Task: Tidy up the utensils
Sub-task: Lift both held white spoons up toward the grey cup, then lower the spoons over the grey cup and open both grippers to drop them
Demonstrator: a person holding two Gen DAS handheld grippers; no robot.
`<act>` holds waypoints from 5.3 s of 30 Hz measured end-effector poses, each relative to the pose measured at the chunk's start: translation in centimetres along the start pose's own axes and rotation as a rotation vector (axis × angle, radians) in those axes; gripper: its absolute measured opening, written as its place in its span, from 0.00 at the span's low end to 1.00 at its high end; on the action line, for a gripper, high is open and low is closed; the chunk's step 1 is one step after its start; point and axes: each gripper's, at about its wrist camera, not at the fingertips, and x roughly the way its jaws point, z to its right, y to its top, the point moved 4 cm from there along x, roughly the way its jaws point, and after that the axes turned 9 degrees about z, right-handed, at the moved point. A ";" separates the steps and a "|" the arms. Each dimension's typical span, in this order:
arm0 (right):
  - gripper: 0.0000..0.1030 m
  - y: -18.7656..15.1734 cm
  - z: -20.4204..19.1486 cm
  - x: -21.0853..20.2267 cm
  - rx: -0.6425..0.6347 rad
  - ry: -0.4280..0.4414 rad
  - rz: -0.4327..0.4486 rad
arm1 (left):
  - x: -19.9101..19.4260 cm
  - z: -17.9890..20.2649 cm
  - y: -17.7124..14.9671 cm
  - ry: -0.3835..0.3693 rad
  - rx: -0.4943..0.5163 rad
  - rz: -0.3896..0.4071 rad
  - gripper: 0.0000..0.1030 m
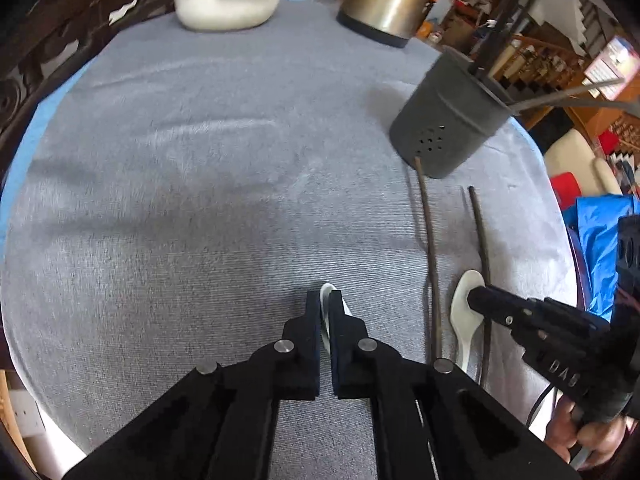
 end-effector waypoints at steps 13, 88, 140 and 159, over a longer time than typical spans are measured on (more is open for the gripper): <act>0.21 0.8 2.4 0.1 0.267 0.159 -0.053 | -6.3 -0.2 0.0 0.026 0.071 0.135 0.03; 0.05 22.0 11.0 -6.7 0.232 0.237 0.876 | -1.6 12.1 24.9 -0.461 0.513 0.642 0.03; 0.05 20.1 -4.8 -14.9 -0.075 -0.275 1.076 | -4.7 7.1 20.4 -0.579 0.555 0.616 0.22; 0.06 21.3 -7.1 -15.4 -0.021 -0.383 1.026 | -10.6 -0.8 14.8 -0.278 0.412 0.634 0.58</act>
